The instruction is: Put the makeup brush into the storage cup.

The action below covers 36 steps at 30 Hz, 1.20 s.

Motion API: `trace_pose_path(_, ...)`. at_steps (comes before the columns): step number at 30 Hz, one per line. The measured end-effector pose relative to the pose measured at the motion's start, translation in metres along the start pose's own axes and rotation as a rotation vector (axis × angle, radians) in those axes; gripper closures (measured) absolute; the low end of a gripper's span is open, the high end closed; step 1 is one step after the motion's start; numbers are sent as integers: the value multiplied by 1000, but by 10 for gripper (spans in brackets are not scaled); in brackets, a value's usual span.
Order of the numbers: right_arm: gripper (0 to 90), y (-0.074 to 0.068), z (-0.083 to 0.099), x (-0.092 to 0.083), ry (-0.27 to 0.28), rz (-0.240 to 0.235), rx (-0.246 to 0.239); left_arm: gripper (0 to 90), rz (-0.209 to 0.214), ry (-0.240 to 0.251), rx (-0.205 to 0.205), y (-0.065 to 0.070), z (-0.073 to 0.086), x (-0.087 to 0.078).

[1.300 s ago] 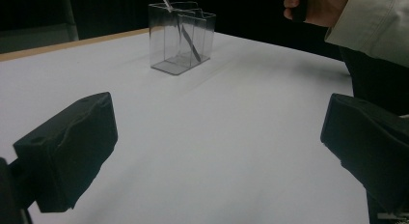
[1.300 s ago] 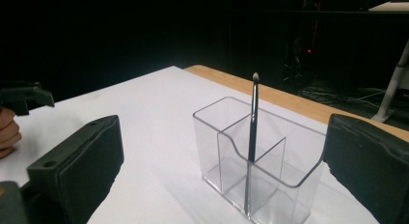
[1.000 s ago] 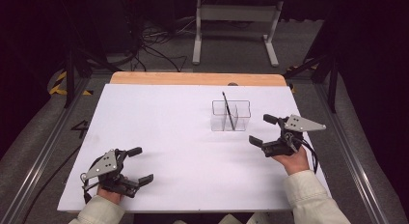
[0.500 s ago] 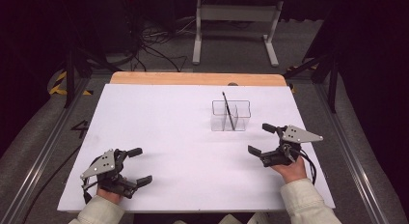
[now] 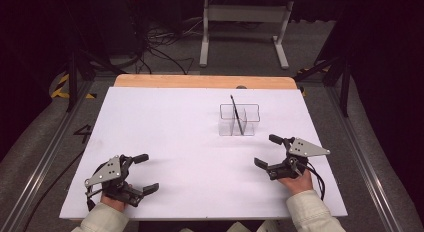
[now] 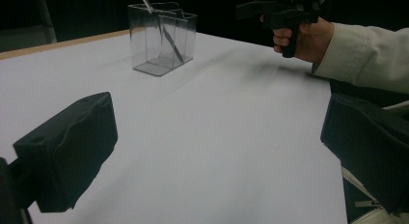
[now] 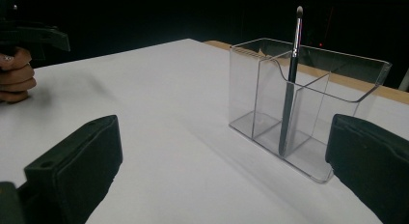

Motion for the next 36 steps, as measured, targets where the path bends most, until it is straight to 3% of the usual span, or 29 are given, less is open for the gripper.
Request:
trace_pose_path(6,0,-4,7,3,7,-1,-1,0,-3,5,-10,-1,0,0)
trace_pose_path(10,0,-5,17,6,0,36,26,0,-6,4,-21,-2,0,0)
trace_pose_path(20,0,-6,21,6,29,17,42,0,-4,9,-19,-3,0,0)
trace_pose_path(29,0,-10,16,3,72,40,-39,0,3,14,-23,-3,0,0)
trace_pose_path(36,0,-8,18,4,60,34,-21,0,2,13,-20,-3,0,0)
Point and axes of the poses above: each handheld gripper's, and its own axes: x roughly forward along the jaws, z roughly out of its underside, y roughly to its right, the point moved 3 cm from there along x, roughly forward along the jaws, and after that the axes turned 4 degrees about -z, right-handed, at the moved point
